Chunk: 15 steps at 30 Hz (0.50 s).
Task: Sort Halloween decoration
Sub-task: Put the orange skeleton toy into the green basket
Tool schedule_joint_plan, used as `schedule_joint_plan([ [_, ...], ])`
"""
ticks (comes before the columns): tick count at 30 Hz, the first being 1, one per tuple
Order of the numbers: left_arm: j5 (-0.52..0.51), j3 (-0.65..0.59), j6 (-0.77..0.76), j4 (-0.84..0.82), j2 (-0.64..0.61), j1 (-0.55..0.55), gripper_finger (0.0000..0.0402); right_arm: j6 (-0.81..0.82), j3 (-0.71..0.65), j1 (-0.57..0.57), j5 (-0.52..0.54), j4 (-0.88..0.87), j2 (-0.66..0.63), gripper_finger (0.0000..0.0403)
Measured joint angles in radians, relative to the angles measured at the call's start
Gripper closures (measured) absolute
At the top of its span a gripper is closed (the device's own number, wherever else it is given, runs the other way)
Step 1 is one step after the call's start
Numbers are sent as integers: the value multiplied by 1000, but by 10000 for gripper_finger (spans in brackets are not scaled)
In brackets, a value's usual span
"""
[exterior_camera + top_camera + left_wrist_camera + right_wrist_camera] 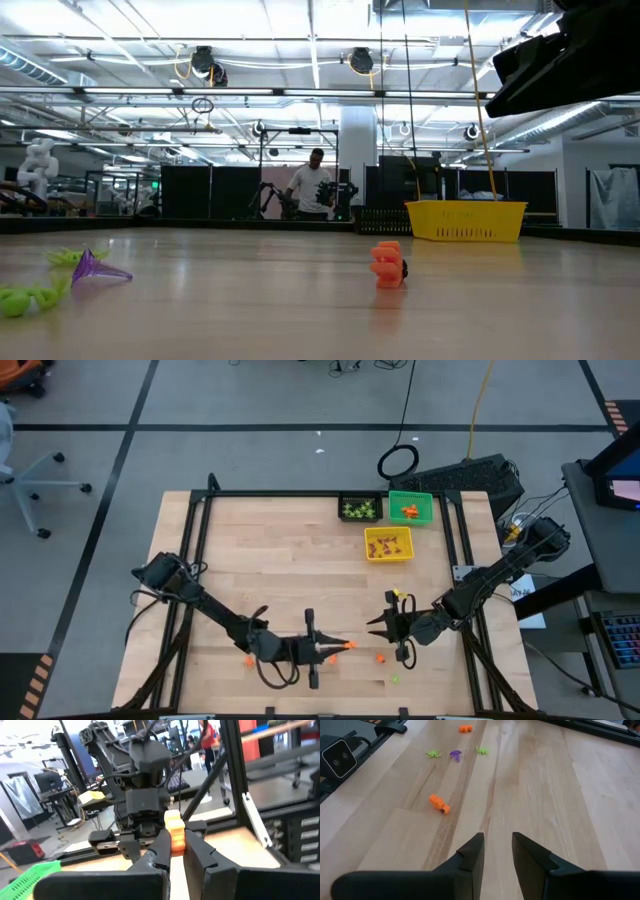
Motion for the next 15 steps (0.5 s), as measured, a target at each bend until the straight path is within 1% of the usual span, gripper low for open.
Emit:
schedule_joint_plan([
  [3, -4, 0, 36, -3, 0, 0, 380, 0, 0, 0, 0, 0, 0, 314],
  [6, -4, 0, 103, -2, 0, 0, 380, 0, 0, 0, 0, 0, 0, 314],
  [15, -4, 0, 465, -6, 0, 4, 380, -3, 0, 0, 3, 0, 0, 314],
])
